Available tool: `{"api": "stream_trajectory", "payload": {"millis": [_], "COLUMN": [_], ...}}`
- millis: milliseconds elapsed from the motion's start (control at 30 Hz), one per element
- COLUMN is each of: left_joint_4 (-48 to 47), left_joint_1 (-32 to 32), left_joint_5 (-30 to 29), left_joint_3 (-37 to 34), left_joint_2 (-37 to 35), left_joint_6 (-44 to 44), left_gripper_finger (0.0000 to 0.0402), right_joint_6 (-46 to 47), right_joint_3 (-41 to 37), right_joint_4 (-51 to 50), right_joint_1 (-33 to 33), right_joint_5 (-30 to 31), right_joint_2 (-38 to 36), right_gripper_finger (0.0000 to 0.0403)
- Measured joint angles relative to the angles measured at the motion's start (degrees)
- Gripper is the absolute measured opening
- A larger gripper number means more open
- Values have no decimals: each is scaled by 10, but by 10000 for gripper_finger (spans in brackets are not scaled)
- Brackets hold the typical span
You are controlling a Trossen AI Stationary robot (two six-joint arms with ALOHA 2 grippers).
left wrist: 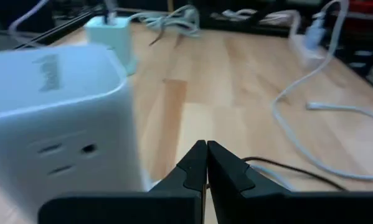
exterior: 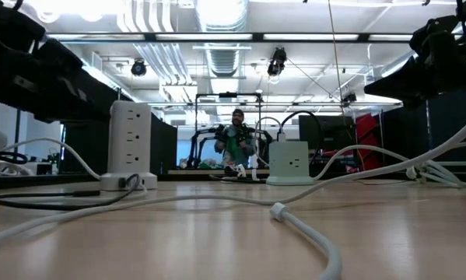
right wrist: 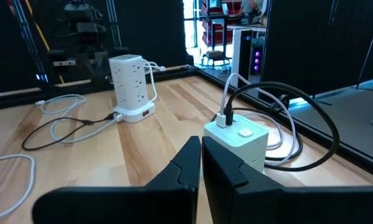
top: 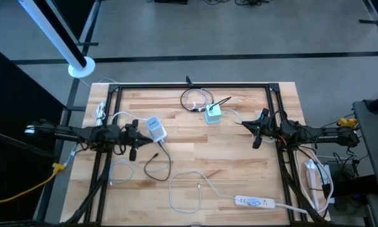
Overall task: Insert USB
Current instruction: Adjust the middle left white outlet extension, then return to Home Position
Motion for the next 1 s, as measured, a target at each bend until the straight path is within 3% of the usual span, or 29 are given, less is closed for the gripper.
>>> {"api": "stream_trajectory", "payload": {"millis": [333, 700, 1000], "left_joint_4": [16, -45, -46], "left_joint_1": [0, 0, 0], "left_joint_5": [29, 27, 29], "left_joint_3": [0, 1, 1], "left_joint_2": [-58, -154, -185], "left_joint_6": [0, 14, 81], "left_gripper_finger": [0, 0, 0], "right_joint_6": [4, 3, 3], "right_joint_3": [0, 0, 0], "right_joint_4": [0, 0, -1], "right_joint_1": [0, 0, 0], "right_joint_5": [0, 0, -14], "right_joint_2": [0, 0, 0], "right_gripper_finger": [0, 0, 0]}}
